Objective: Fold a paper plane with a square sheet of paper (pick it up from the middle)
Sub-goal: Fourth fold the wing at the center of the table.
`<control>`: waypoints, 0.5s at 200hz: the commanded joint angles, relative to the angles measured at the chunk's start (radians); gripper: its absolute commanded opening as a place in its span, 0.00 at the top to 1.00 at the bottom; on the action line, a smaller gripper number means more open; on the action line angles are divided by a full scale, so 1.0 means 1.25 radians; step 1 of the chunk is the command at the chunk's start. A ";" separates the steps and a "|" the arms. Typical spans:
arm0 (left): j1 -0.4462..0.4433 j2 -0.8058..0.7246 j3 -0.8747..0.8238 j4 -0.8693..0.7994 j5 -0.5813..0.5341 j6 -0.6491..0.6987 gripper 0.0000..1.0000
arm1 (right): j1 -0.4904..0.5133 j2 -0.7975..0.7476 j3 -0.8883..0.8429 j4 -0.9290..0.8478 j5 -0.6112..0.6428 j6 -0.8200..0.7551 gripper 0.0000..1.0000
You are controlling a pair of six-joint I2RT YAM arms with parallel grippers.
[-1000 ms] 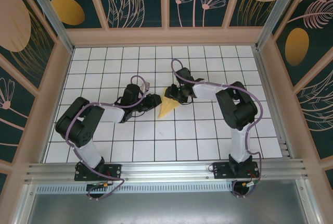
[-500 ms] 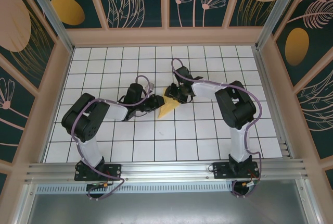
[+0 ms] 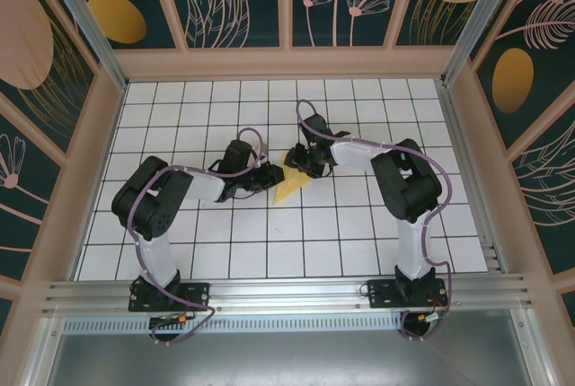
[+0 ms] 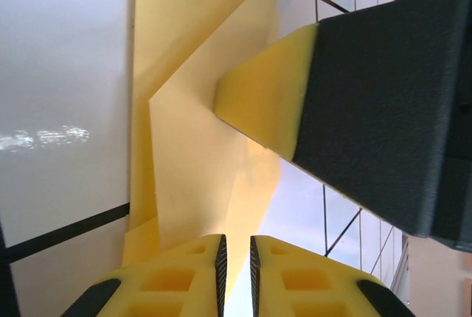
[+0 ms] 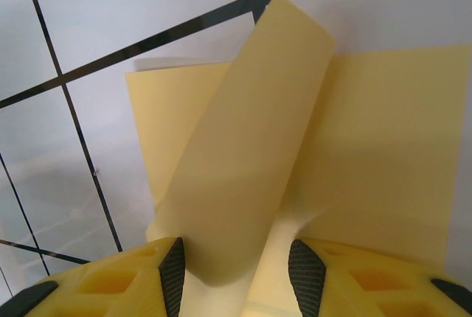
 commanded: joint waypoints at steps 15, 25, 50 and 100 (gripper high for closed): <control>-0.004 0.024 0.022 -0.038 -0.015 0.022 0.83 | -0.013 0.079 -0.037 -0.097 0.099 0.009 0.54; -0.004 0.027 0.024 -0.037 -0.014 0.021 0.84 | -0.013 0.080 -0.036 -0.098 0.098 0.009 0.55; -0.004 0.029 0.022 -0.037 -0.016 0.020 0.85 | -0.013 0.082 -0.037 -0.099 0.099 0.009 0.55; -0.004 0.042 0.022 -0.050 -0.019 0.019 0.94 | -0.013 0.085 -0.041 -0.100 0.101 0.008 0.58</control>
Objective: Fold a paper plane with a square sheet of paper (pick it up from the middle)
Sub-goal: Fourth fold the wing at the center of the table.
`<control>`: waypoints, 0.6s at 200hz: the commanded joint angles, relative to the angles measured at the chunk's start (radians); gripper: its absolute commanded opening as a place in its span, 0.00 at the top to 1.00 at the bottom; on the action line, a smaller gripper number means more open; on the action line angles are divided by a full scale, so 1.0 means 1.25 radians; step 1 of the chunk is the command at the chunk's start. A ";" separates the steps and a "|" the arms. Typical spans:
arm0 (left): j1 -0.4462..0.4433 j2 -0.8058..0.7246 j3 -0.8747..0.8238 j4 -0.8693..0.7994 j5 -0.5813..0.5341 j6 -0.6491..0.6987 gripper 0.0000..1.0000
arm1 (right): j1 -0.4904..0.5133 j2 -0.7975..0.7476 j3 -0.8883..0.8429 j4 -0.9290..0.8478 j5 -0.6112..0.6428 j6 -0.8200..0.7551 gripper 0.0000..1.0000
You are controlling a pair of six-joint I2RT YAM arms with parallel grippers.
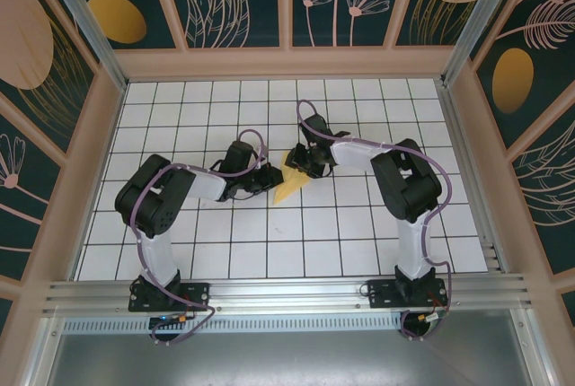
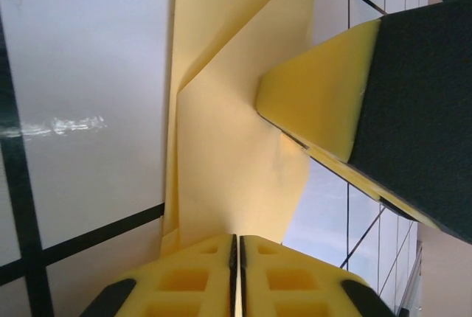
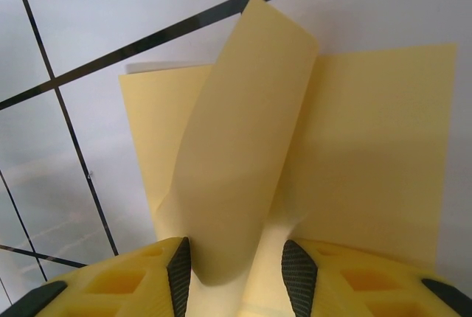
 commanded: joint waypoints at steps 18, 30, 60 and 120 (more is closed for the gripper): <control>-0.004 0.020 0.011 -0.031 -0.009 0.015 0.96 | -0.013 0.085 -0.040 -0.098 0.096 0.003 0.60; -0.004 0.020 0.012 -0.032 -0.009 0.015 0.96 | -0.013 0.087 -0.040 -0.099 0.098 0.003 0.61; -0.004 0.021 0.012 -0.037 -0.009 0.014 0.96 | -0.013 0.095 -0.037 -0.104 0.095 0.002 0.64; -0.004 0.018 0.012 -0.050 -0.020 0.016 0.98 | -0.013 0.105 -0.032 -0.107 0.091 -0.001 0.67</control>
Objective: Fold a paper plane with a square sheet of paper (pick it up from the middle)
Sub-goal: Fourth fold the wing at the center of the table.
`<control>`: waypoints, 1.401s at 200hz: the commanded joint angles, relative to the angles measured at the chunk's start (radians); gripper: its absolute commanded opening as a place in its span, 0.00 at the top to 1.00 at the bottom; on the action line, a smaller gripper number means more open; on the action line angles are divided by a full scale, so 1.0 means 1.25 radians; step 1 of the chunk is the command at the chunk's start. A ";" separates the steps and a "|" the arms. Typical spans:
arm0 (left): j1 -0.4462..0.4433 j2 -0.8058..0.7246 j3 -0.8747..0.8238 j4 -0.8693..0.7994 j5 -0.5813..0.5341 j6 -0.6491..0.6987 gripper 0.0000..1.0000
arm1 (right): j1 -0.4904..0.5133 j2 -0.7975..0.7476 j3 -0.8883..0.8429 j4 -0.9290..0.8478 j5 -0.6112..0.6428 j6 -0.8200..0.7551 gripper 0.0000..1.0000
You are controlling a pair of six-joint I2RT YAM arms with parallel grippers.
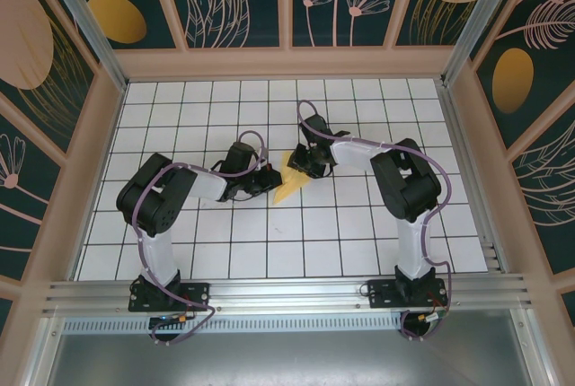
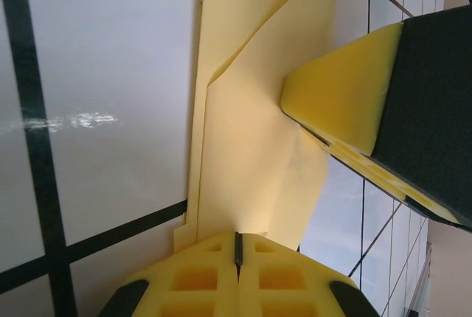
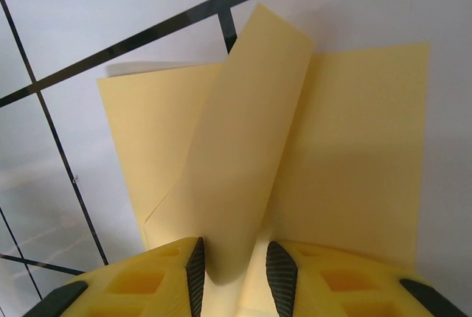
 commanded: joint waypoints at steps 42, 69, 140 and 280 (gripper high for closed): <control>-0.004 0.012 0.014 -0.043 -0.020 0.012 0.98 | -0.010 0.110 -0.031 -0.099 0.084 -0.009 0.65; -0.004 0.012 0.016 -0.051 -0.026 0.012 0.98 | -0.010 0.114 -0.030 -0.101 0.085 -0.011 0.65; -0.004 0.015 0.020 -0.081 -0.046 0.022 0.99 | -0.010 0.088 -0.022 -0.090 0.068 -0.025 0.64; -0.004 0.025 0.034 -0.129 -0.070 0.039 1.00 | -0.024 -0.102 -0.054 0.113 -0.153 -0.149 0.90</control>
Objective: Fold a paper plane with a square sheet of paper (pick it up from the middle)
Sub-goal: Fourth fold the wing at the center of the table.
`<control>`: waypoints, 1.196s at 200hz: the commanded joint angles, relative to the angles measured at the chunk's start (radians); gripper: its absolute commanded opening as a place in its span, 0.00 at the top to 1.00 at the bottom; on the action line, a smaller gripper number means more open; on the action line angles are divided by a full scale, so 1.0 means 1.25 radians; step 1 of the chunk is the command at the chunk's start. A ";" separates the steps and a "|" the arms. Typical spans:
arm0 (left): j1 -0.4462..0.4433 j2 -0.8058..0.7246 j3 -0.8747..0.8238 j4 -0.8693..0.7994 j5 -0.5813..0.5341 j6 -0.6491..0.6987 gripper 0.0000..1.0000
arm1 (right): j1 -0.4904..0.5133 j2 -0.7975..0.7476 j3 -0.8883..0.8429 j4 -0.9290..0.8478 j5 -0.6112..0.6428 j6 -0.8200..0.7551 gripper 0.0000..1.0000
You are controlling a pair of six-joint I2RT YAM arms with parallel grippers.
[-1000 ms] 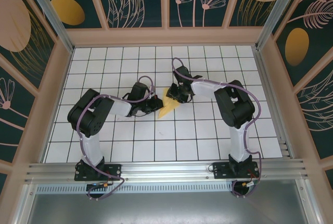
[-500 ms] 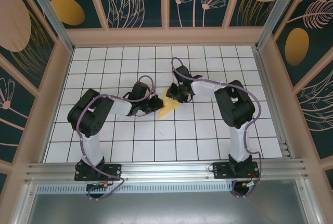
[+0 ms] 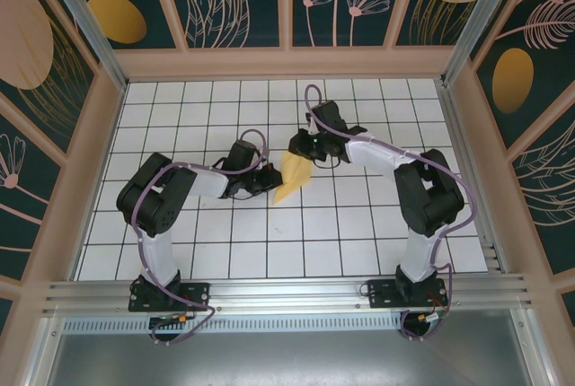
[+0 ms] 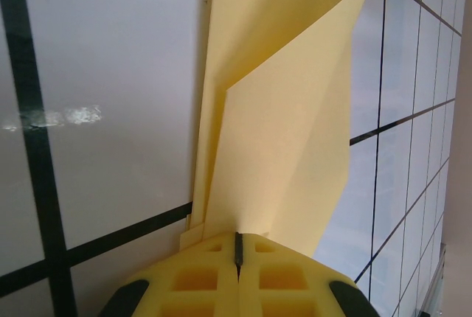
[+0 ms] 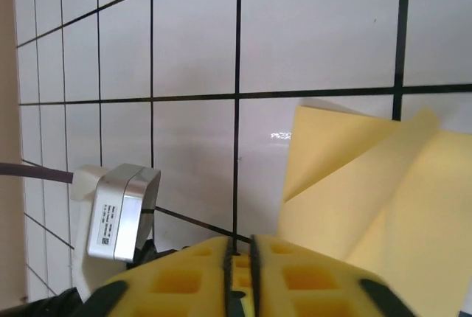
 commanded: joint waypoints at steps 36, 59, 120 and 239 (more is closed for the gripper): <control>0.000 0.026 0.002 -0.059 -0.052 0.018 1.00 | 0.001 0.074 -0.036 0.043 -0.094 -0.024 0.93; 0.000 0.028 0.002 -0.060 -0.052 0.015 1.00 | 0.001 0.093 -0.041 0.049 -0.113 -0.029 0.94; 0.000 0.028 0.004 -0.063 -0.054 0.014 1.00 | 0.001 0.138 -0.054 0.049 -0.118 -0.038 0.94; 0.000 0.028 0.004 -0.086 -0.055 0.027 1.00 | -0.045 0.135 -0.031 0.053 -0.130 -0.085 0.95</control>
